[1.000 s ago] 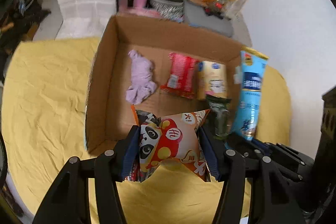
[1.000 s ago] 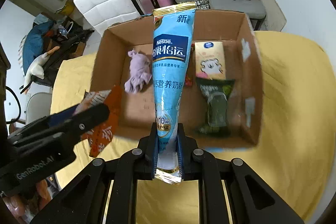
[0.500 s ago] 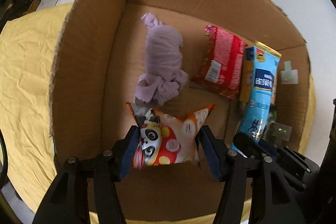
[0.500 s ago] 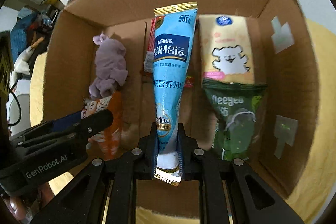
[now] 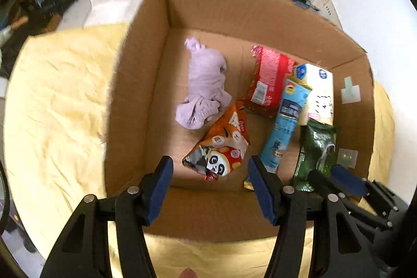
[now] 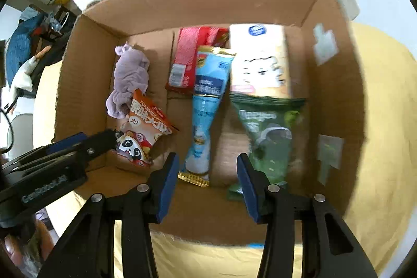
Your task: Organize soft objects
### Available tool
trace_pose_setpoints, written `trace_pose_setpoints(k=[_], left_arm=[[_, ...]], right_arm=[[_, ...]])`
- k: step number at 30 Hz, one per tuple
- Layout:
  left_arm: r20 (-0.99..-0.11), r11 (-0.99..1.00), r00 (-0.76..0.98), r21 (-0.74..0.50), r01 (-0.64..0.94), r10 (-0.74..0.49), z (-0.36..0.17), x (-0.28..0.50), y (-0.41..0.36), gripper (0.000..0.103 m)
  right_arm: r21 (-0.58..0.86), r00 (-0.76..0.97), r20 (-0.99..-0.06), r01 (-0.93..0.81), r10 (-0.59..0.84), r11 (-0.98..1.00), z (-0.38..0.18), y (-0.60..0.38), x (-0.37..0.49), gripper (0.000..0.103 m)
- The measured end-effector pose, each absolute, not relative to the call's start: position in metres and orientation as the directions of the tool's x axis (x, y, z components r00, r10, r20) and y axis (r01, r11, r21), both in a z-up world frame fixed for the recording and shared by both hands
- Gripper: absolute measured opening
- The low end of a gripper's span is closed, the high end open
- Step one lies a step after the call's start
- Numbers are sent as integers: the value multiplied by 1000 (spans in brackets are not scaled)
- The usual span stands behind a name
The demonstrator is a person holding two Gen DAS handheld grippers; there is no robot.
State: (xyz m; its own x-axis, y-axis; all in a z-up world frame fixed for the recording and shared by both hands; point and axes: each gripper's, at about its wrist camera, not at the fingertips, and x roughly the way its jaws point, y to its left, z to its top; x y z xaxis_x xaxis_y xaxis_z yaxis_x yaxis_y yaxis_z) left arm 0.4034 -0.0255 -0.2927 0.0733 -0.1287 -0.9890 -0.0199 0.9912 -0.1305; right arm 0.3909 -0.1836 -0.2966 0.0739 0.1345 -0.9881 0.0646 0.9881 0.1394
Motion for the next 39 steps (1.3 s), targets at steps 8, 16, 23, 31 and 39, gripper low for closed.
trace_pose_setpoints(k=[8, 16, 23, 31, 39], left_arm=[[-978, 998, 198, -64, 21, -67, -247, 369, -30, 77], [-964, 1000, 265, -8, 25, -15, -224, 352, -31, 97], [-954, 1000, 299, 3, 15, -2, -210, 342, -36, 101], [-943, 1000, 333, -13, 15, -17, -180, 319, -40, 101], [-901, 1000, 434, -16, 7, -17, -110, 249, -41, 101]], right_arm=[[98, 167, -983, 93, 81, 991, -255, -206, 353, 60], [65, 227, -973, 110, 38, 992, -230, -223, 330, 102], [63, 251, -968, 129, 29, 990, -217, -235, 318, 103], [80, 290, -956, 116, 43, 990, -191, -237, 297, 103], [93, 384, -921, 79, 56, 992, -121, -236, 234, 103]])
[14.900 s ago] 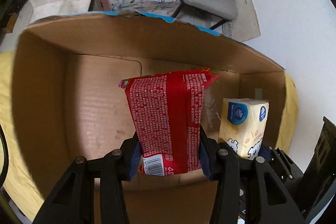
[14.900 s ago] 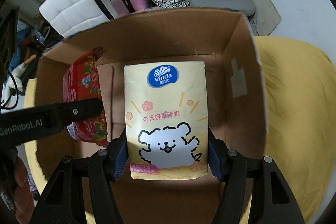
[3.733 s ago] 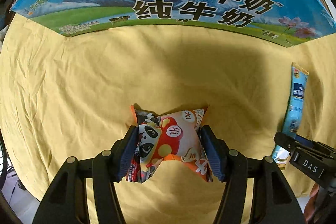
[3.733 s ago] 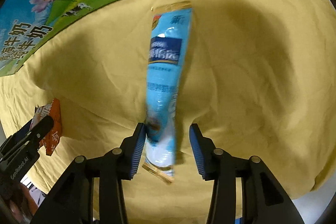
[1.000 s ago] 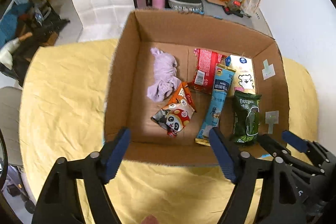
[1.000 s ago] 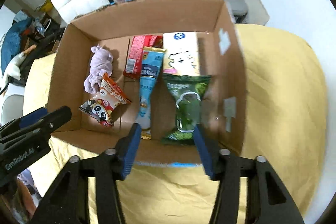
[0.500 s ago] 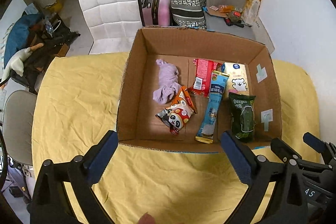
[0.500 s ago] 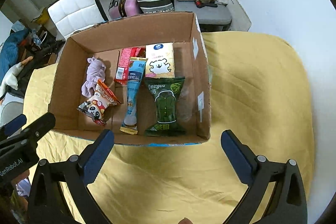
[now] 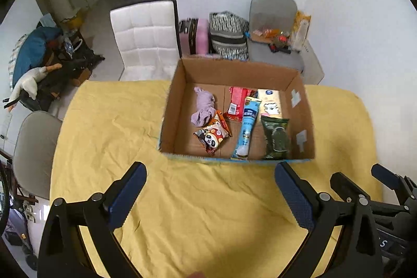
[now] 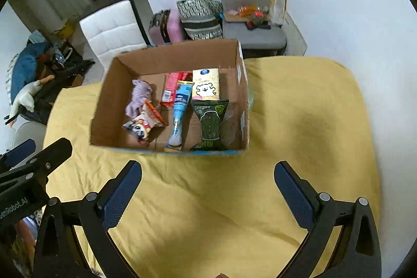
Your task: Organize soft objects
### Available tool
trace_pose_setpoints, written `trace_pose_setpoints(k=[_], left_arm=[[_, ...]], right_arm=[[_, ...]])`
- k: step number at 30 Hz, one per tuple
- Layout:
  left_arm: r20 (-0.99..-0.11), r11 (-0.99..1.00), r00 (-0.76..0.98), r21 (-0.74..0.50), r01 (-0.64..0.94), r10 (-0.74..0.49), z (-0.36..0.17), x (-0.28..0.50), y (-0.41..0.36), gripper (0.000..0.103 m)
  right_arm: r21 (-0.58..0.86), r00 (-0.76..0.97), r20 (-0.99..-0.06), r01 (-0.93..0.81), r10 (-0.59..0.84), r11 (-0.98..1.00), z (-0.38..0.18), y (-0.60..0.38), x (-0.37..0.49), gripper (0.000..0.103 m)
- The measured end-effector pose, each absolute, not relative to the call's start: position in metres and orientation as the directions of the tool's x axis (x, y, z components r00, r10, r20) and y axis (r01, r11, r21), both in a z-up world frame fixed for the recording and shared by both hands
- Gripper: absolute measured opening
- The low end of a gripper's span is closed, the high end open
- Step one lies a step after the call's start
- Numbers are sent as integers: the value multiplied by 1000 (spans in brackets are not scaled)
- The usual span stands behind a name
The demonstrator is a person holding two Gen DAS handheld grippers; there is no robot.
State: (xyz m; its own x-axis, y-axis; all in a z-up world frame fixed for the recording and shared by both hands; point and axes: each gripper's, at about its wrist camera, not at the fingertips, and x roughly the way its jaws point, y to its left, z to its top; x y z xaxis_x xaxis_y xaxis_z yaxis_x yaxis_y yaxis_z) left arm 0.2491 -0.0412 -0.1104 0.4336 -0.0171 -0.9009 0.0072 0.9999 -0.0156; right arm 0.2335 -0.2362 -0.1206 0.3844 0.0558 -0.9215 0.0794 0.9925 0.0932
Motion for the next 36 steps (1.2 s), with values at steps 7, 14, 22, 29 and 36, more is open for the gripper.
trace_pose_setpoints(k=[7, 14, 22, 29, 36], left_arm=[[-861, 1000, 508, -21, 9, -22, -51, 184, -41, 101], [-840, 1000, 543, -19, 5, -19, -10, 140, -42, 101], [-819, 1000, 574, -22, 1, -19, 21, 110, -28, 101], [-807, 1000, 591, -4, 16, -12, 29, 99, -23, 101], [-810, 1000, 587, -7, 18, -16, 29, 97, -20, 101]], right_arm=[[98, 461, -885, 40, 69, 994, -50, -235, 164, 103], [108, 501, -861, 13, 87, 994, -4, -235, 114, 103], [59, 564, -825, 31, 31, 998, 45, -232, 68, 103], [47, 590, -807, 67, -2, 997, 66, -233, 49, 103], [35, 598, -802, 70, -14, 997, 71, -231, 45, 103]])
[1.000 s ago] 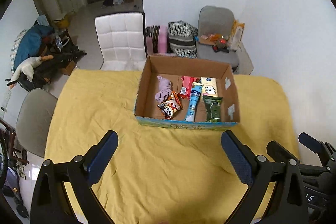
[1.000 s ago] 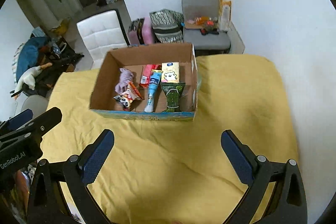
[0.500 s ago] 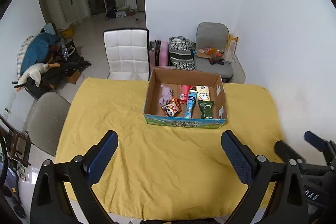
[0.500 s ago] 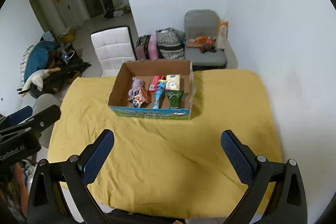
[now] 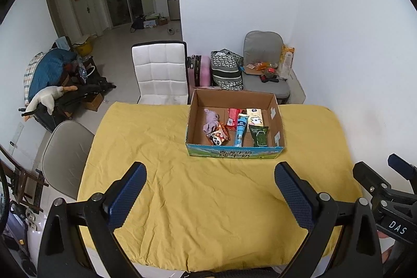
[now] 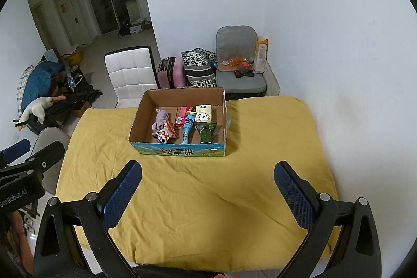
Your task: Organize soft objects
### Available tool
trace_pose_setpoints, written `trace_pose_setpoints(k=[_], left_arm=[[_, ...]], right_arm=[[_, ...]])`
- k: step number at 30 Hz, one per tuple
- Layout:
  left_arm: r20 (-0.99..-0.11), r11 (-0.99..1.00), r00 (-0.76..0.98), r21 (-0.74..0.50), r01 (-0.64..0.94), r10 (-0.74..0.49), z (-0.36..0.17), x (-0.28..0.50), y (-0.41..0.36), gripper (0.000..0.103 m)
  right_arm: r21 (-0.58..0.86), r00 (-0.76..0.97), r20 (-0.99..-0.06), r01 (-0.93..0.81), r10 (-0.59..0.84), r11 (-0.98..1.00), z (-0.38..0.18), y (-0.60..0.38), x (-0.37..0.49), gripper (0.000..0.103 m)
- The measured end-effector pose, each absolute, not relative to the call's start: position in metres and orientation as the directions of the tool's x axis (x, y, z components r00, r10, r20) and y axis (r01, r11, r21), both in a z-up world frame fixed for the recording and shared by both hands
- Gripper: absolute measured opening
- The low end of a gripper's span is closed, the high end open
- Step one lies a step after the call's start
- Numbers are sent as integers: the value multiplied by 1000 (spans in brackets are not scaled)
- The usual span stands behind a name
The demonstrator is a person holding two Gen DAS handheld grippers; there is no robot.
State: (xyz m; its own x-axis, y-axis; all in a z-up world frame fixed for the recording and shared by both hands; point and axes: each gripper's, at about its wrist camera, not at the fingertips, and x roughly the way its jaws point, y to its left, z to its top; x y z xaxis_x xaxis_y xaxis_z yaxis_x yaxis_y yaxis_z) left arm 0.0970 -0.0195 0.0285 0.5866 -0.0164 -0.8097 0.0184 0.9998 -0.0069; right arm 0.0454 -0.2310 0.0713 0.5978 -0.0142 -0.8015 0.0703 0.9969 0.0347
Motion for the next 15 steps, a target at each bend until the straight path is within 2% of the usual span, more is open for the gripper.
trace_pose_setpoints(k=[15], left_arm=[[-810, 1000, 586, -5, 18, -15, 29, 95, -21, 101]], right_arm=[[39, 603, -798, 60, -5, 997, 80, -226, 43, 103]])
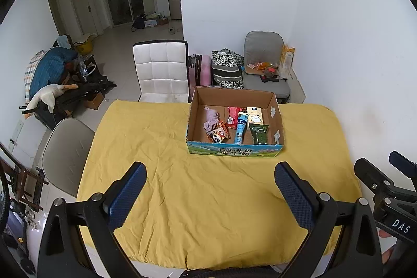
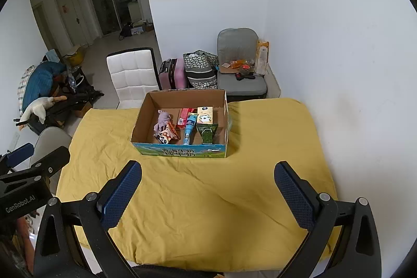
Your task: Organize soft objects
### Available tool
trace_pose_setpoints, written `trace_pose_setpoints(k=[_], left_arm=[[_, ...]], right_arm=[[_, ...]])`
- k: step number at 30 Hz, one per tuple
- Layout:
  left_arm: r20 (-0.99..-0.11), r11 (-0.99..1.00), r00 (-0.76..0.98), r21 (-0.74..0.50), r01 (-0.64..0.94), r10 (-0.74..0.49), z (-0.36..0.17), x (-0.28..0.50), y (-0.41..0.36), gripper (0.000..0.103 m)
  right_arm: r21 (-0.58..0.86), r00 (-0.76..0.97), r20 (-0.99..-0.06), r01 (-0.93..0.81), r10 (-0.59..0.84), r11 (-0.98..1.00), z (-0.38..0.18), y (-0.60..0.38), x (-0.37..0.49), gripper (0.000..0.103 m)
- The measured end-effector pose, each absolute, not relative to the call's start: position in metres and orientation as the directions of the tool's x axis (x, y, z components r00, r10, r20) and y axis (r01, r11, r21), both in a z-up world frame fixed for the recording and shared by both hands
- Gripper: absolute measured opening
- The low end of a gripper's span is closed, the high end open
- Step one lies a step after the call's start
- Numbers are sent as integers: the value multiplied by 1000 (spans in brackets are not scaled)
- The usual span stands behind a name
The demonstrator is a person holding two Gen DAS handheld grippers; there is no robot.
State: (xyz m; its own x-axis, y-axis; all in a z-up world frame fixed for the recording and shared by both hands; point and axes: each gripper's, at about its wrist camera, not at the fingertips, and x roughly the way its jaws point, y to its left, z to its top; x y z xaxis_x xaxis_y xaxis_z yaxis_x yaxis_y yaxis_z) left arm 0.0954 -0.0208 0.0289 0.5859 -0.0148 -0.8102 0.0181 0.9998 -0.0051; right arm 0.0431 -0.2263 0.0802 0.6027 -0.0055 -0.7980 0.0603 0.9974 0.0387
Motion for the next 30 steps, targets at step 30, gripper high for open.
trace_pose_setpoints(k=[30], left_arm=[[-793, 1000, 609, -4, -17, 7, 36, 79, -35, 101]], right_arm=[[32, 635, -773, 37, 1, 999, 84, -240, 40, 103]])
